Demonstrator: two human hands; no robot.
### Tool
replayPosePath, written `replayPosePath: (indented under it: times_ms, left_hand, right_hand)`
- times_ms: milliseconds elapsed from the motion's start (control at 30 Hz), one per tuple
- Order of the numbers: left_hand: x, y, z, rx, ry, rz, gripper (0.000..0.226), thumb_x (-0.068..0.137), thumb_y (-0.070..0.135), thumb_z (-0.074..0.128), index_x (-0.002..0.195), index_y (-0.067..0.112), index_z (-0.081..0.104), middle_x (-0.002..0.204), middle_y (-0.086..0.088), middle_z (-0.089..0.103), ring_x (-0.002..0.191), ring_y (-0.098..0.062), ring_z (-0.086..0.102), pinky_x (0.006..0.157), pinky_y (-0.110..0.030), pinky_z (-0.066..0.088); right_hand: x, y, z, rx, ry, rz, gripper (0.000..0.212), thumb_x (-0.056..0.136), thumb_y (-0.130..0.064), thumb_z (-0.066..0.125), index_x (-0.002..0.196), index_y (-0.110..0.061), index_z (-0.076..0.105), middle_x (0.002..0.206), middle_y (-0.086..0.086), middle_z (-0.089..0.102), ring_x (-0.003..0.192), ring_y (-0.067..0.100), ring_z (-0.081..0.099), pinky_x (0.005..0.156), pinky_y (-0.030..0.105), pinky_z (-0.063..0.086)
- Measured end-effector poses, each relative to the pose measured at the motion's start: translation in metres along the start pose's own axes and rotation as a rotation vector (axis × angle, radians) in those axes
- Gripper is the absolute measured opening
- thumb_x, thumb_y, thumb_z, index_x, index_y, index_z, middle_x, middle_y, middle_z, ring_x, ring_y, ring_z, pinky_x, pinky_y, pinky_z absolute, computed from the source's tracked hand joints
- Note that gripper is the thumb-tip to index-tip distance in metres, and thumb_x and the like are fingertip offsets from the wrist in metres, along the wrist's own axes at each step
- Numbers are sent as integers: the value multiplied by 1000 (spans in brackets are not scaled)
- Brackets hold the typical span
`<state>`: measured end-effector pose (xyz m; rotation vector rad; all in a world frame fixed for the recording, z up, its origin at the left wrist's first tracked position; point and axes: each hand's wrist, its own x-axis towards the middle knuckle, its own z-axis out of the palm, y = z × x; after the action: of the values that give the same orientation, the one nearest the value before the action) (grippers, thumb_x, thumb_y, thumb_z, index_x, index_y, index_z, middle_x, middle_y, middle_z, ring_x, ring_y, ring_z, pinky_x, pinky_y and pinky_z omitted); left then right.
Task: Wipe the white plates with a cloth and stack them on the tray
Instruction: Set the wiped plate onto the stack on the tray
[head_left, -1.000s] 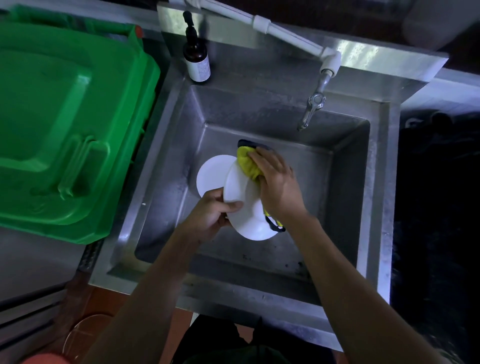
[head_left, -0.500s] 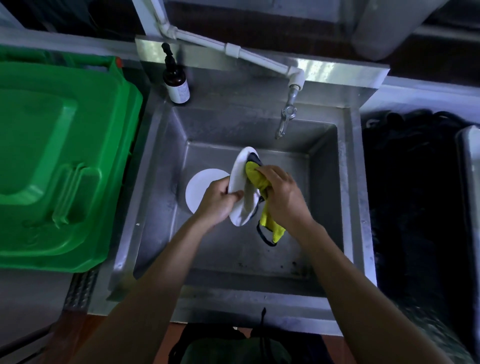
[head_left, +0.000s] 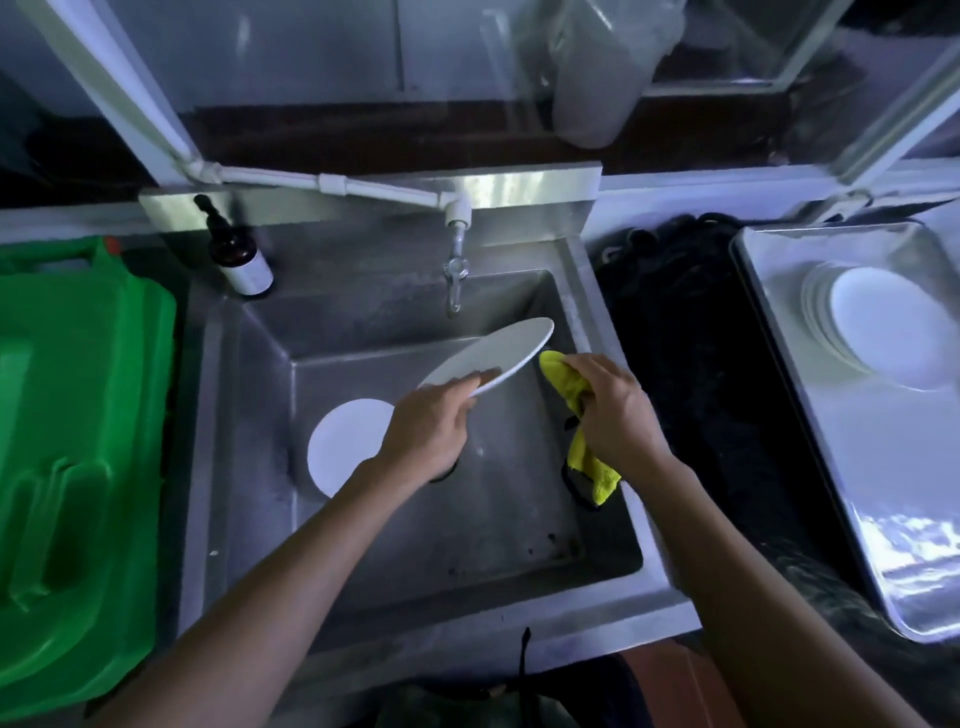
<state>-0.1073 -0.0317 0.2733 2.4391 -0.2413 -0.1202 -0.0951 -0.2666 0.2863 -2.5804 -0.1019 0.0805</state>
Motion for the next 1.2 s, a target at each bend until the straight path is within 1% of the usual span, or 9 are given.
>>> replayPosePath:
  times_ms: [100, 267, 367, 467, 533, 800, 900, 1100, 1200]
  left_hand:
    - [14, 24, 4, 56, -23, 126, 48, 101, 11, 51, 141, 36, 56, 112, 1, 71, 94, -30, 65, 69, -40, 53]
    - [52, 69, 18, 225, -30, 360, 50, 93, -2, 55, 133, 26, 63, 115, 1, 72, 94, -31, 70, 66, -38, 56]
    - [79, 104, 32, 289, -22, 492, 49, 89, -12, 55, 127, 15, 69, 127, -6, 71, 110, -35, 70, 89, -46, 57]
    - [103, 147, 50, 355, -35, 532, 56, 90, -12, 51, 135, 17, 65, 138, -9, 64, 125, -37, 62, 102, -50, 50]
    - [116, 176, 65, 358, -25, 548, 58, 88, -14, 50, 135, 17, 64, 138, -9, 63, 125, -39, 62, 101, -51, 51]
    - [154, 287, 138, 373, 13, 632, 55, 86, -1, 39, 129, 17, 69, 131, -8, 69, 117, -40, 66, 95, -47, 53]
    - [168, 323, 168, 379, -12, 673, 57, 84, -1, 39, 129, 16, 69, 131, -9, 69, 119, -40, 65, 97, -48, 51]
    - [192, 383, 228, 424, -53, 753, 55, 83, -11, 50, 129, 15, 68, 130, -9, 69, 116, -38, 67, 94, -48, 51]
    - [204, 404, 255, 466, -104, 731, 58, 84, -10, 52, 134, 16, 64, 136, -7, 66, 121, -34, 63, 97, -48, 45]
  right_hand:
    - [-7, 18, -22, -19, 56, 36, 69, 77, 15, 44, 136, -17, 59, 133, 3, 59, 114, 35, 54, 87, 46, 51]
    - [-21, 58, -61, -65, 133, 78, 68, 76, 14, 45, 135, -16, 60, 136, 5, 57, 114, 37, 53, 84, 48, 53]
    - [-28, 87, -88, -122, 150, 80, 71, 74, 12, 48, 136, -19, 59, 136, 4, 57, 113, 37, 52, 82, 49, 53]
    - [-34, 121, -117, -124, 188, 106, 77, 68, 13, 50, 135, -22, 59, 133, 2, 58, 111, 36, 53, 82, 47, 53]
    - [-39, 143, -136, -112, 217, 128, 79, 65, 14, 50, 134, -23, 61, 131, 0, 59, 111, 35, 54, 81, 42, 52]
    - [-65, 234, -208, -96, 289, 210, 72, 68, 11, 55, 132, -23, 62, 129, 0, 60, 106, 35, 52, 78, 43, 51]
    - [-77, 267, -228, -89, 303, 271, 78, 66, 15, 48, 133, -24, 61, 129, -1, 59, 106, 32, 49, 79, 40, 48]
    - [-102, 323, -251, -88, 308, 346, 80, 67, 16, 46, 134, -25, 60, 130, -2, 58, 105, 29, 48, 74, 33, 36]
    - [-109, 343, -257, -76, 302, 360, 82, 66, 16, 46, 135, -25, 59, 131, -2, 57, 105, 29, 48, 75, 36, 40]
